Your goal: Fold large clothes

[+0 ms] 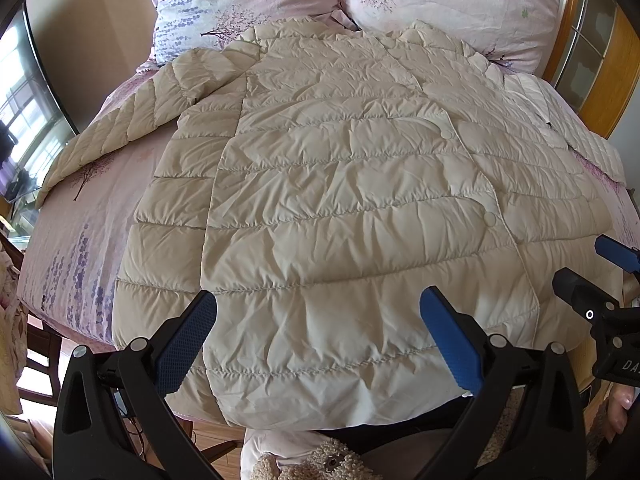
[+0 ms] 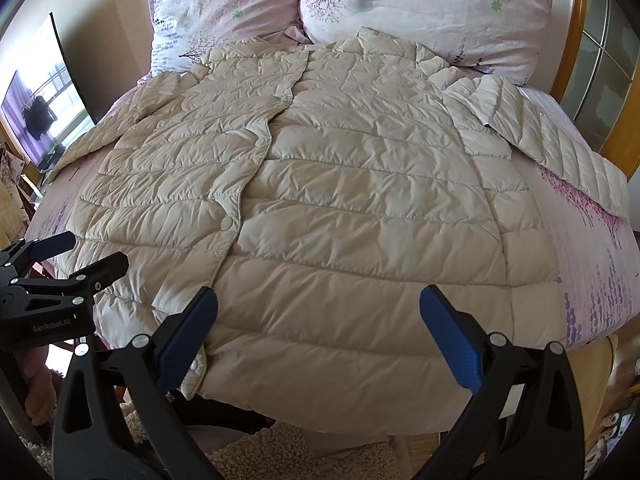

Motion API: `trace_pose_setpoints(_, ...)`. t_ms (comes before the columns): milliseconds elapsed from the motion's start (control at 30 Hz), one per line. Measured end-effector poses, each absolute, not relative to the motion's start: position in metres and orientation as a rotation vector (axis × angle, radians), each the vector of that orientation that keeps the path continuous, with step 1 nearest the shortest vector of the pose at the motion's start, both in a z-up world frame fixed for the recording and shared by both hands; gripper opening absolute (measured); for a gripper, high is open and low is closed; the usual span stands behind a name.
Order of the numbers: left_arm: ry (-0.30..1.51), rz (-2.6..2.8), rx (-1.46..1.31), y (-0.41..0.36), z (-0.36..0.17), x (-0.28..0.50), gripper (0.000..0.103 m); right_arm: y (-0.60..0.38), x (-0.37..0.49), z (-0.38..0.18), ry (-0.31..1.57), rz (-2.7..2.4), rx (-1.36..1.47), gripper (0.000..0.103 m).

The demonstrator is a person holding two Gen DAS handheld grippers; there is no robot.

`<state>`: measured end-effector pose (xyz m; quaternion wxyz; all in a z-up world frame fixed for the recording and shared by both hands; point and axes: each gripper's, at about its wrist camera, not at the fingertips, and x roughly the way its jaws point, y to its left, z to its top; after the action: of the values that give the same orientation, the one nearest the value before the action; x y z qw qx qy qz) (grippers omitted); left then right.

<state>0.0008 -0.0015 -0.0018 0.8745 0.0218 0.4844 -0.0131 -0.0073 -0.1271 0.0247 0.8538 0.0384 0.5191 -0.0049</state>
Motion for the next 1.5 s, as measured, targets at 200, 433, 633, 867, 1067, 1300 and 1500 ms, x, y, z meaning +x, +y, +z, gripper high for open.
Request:
trace_pose_setpoints(200,1.012,-0.027,0.045,-0.001,-0.002,0.001,0.102,-0.126,-0.008,0.025,1.091,-0.011,0.082,0.101)
trace_pose_setpoints(433,1.012,-0.028,0.045,-0.001,-0.001,0.001,0.102,-0.131,-0.006,0.023,1.092,-0.012,0.089,0.101)
trace_pose_setpoints(633,1.013,-0.028,0.046,-0.001,-0.001,0.001,0.102,-0.130,-0.006,0.023,1.093,-0.013,0.092,0.101)
trace_pose_setpoints(867,1.013,-0.027,0.045,-0.001,-0.002,0.001,0.102,-0.131,-0.004,0.022,1.094,-0.018,0.113,0.101)
trace_pose_setpoints(1067,1.015,-0.024,0.047,-0.003,-0.004,0.002,0.102,-0.133,0.001,0.021,1.097,-0.017,0.128,0.101)
trace_pose_setpoints(1300,1.031,-0.042,-0.030,0.016,-0.004,0.021,0.102,-0.167,0.012,0.032,0.978,-0.050,0.188,0.101)
trace_pose_setpoints(1500,1.028,-0.055,-0.018,0.031,0.010,0.049,0.102,-0.256,0.024,0.041,0.838,-0.209,0.400,0.101)
